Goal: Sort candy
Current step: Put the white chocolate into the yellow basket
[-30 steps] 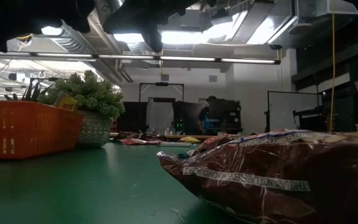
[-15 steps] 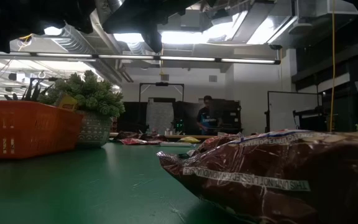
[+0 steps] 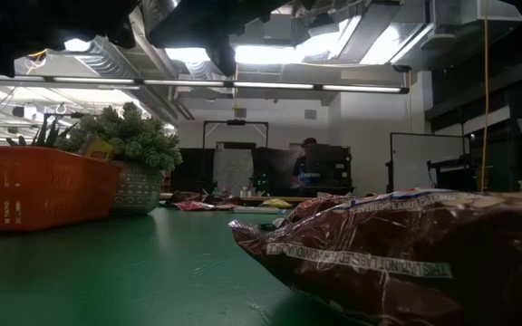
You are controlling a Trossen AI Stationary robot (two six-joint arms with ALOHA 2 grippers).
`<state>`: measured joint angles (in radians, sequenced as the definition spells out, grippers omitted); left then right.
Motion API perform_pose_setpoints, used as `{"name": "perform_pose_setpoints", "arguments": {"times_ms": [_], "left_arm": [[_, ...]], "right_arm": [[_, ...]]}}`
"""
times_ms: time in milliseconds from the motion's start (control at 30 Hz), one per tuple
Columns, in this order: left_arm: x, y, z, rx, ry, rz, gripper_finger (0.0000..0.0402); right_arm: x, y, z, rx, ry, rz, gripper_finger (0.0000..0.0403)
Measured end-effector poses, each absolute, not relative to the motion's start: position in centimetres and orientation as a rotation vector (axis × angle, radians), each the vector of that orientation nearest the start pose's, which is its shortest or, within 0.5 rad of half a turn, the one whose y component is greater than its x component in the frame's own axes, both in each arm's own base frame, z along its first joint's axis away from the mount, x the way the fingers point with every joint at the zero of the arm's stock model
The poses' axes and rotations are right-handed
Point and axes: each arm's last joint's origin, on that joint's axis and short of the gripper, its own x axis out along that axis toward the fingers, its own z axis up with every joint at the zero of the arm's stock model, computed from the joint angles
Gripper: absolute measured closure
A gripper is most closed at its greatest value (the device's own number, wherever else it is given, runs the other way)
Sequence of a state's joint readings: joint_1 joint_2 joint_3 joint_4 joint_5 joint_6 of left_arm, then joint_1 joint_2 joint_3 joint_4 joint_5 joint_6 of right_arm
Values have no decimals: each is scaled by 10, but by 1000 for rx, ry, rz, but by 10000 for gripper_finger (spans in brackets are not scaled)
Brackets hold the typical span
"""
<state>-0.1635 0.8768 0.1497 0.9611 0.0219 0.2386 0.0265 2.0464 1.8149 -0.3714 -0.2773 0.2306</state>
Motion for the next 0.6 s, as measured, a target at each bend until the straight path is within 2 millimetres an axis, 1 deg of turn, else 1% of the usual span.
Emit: {"name": "perform_pose_setpoints", "arguments": {"times_ms": [100, 300, 400, 500, 600], "left_arm": [[166, -28, 211, 220, -255, -155, 380], [166, -28, 211, 219, -251, -155, 383], [166, -28, 210, 210, -249, -152, 384], [166, -27, 211, 140, -241, -127, 384], [166, -26, 210, 76, -228, -112, 385]], "right_arm": [[471, 21, 286, 300, 633, 235, 357], [471, 20, 286, 304, 637, 244, 270], [468, 19, 285, 312, 677, 243, 237], [461, 16, 288, 321, 722, 229, 221], [452, 11, 292, 329, 780, 210, 217]]}}
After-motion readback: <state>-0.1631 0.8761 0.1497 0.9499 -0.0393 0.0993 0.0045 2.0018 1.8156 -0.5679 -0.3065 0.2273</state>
